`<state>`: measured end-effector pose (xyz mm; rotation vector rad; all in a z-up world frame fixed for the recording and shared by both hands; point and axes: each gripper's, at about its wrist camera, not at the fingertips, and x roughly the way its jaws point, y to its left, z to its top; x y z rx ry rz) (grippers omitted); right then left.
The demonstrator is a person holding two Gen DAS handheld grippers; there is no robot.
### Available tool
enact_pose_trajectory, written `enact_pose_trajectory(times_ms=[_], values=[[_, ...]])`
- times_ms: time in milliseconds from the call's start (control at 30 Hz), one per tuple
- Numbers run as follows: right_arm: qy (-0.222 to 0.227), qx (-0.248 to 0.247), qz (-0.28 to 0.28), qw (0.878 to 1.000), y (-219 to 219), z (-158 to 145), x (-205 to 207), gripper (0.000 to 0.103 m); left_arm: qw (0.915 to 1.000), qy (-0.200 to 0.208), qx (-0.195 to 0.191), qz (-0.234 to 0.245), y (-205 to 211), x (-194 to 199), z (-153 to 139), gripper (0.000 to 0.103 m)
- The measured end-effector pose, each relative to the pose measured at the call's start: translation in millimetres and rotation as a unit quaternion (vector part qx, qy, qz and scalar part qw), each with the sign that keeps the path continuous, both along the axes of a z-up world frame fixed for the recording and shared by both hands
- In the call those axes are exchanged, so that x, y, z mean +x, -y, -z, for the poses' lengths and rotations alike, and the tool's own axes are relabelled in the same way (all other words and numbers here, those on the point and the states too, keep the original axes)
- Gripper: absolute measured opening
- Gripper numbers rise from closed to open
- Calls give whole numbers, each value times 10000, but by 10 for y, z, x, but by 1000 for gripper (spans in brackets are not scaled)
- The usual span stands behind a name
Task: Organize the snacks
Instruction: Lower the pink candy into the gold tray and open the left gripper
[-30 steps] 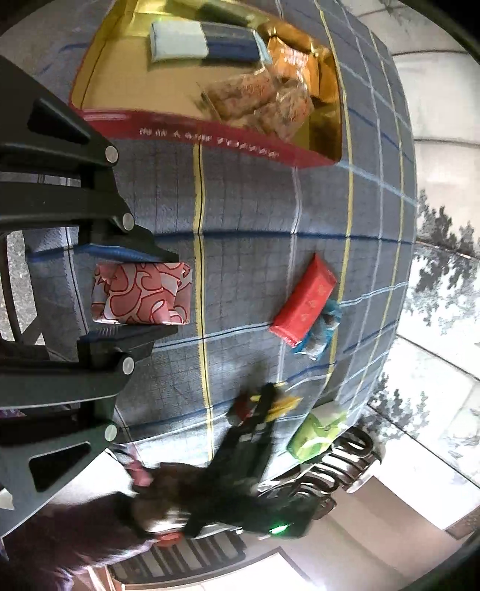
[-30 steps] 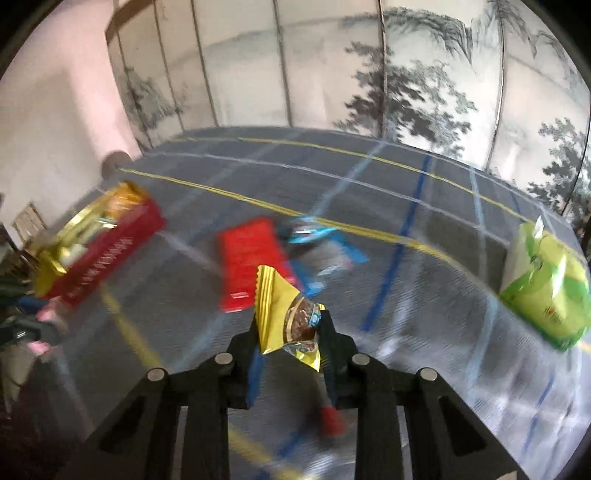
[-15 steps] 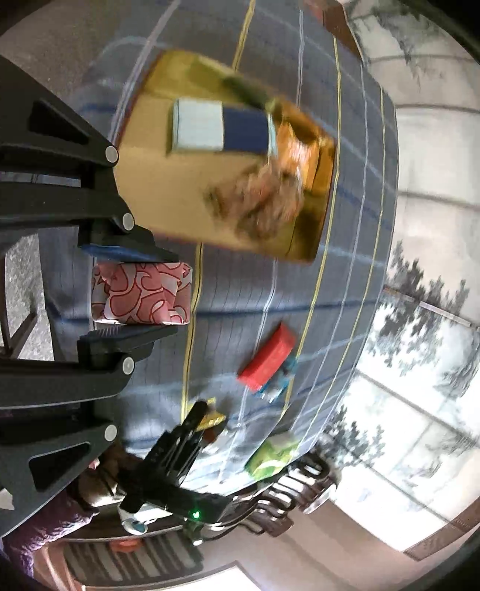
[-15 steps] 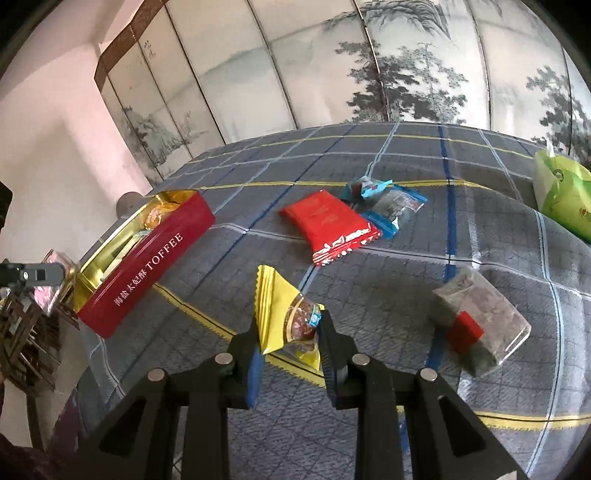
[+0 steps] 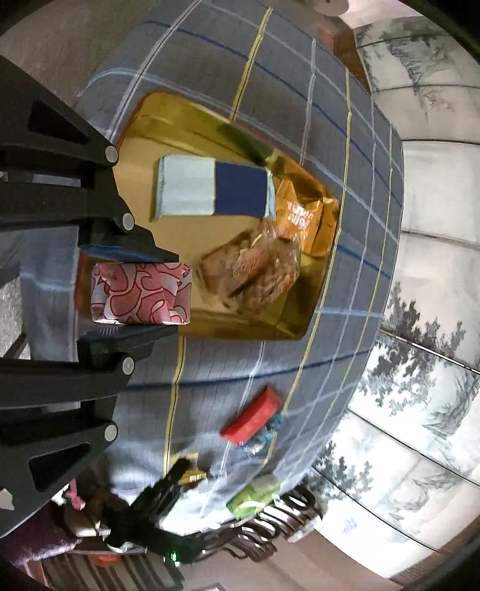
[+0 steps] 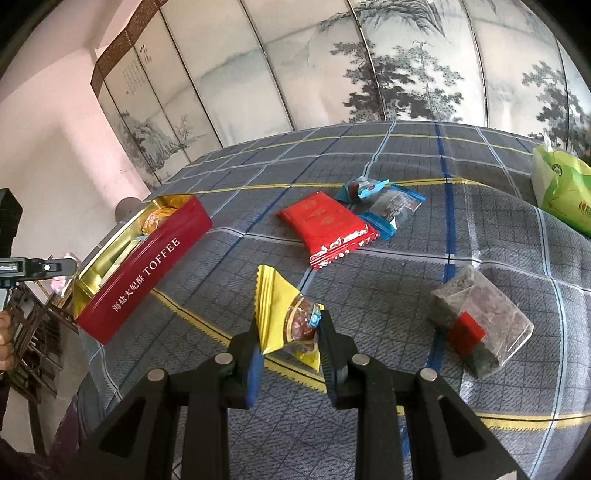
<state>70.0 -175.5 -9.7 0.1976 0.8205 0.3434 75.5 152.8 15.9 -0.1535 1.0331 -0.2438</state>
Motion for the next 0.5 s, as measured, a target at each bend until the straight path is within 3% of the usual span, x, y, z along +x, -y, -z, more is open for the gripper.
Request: enact_pose_trajectory(times_ms=[500], values=[[-62, -58, 54, 9999, -39, 34, 4, 27, 9989, 94, 454, 8, 26, 165, 220, 26]])
